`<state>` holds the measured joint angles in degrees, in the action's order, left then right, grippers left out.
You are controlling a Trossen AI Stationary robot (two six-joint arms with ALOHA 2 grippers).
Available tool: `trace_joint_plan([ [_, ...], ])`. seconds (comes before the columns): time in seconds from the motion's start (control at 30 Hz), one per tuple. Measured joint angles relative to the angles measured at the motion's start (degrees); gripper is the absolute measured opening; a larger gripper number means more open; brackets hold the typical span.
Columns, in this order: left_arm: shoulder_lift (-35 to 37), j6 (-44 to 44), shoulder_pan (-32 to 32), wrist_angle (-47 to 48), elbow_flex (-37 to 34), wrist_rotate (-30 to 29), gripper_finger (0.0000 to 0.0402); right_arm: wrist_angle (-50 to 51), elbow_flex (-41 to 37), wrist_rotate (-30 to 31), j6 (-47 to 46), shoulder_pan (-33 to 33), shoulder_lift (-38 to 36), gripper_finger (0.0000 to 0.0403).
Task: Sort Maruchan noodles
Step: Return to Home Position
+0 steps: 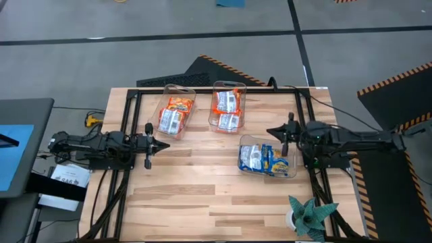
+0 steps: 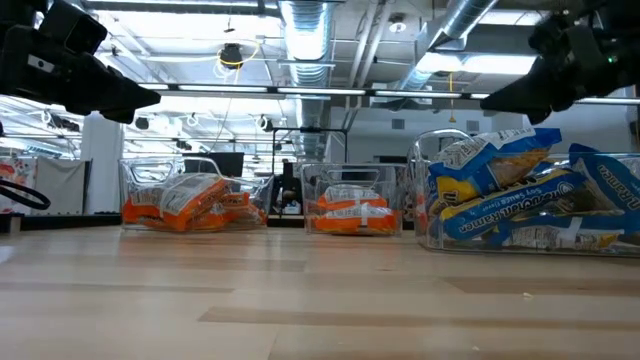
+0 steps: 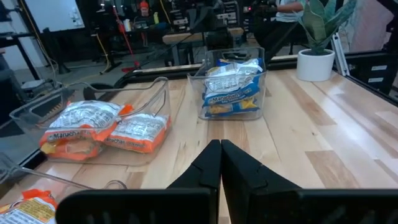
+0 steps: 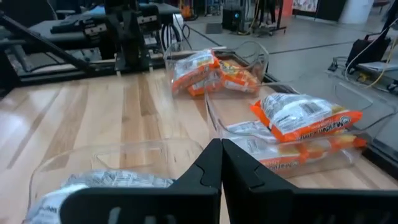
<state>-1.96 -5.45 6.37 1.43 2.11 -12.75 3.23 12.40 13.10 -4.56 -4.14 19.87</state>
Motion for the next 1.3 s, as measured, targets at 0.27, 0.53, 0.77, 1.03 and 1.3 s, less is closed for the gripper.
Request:
trace_joint_plan([
  [0.27,0.0,0.1,0.0,0.0,0.0,-0.03,0.0,-8.77,-6.83,-4.2,0.81,0.02,-0.95,0.0022],
  [0.53,0.0,0.16,0.0,0.0,0.0,-0.04,0.0,-9.31,-8.52,-4.45,4.37,-0.02,-2.52,0.0024],
  [0.77,0.0,0.58,0.0,0.0,0.0,-0.04,0.0,-1.71,-8.52,-3.63,3.06,-0.02,-11.42,0.0026],
  [1.03,-0.02,0.61,0.0,-0.01,0.02,-0.09,0.0,3.75,-8.64,-2.75,2.5,0.07,-19.6,0.0026],
  [1.3,-0.02,0.6,0.0,0.0,0.02,0.01,0.0,3.64,-8.78,-3.68,1.93,1.19,-18.55,0.0025],
])
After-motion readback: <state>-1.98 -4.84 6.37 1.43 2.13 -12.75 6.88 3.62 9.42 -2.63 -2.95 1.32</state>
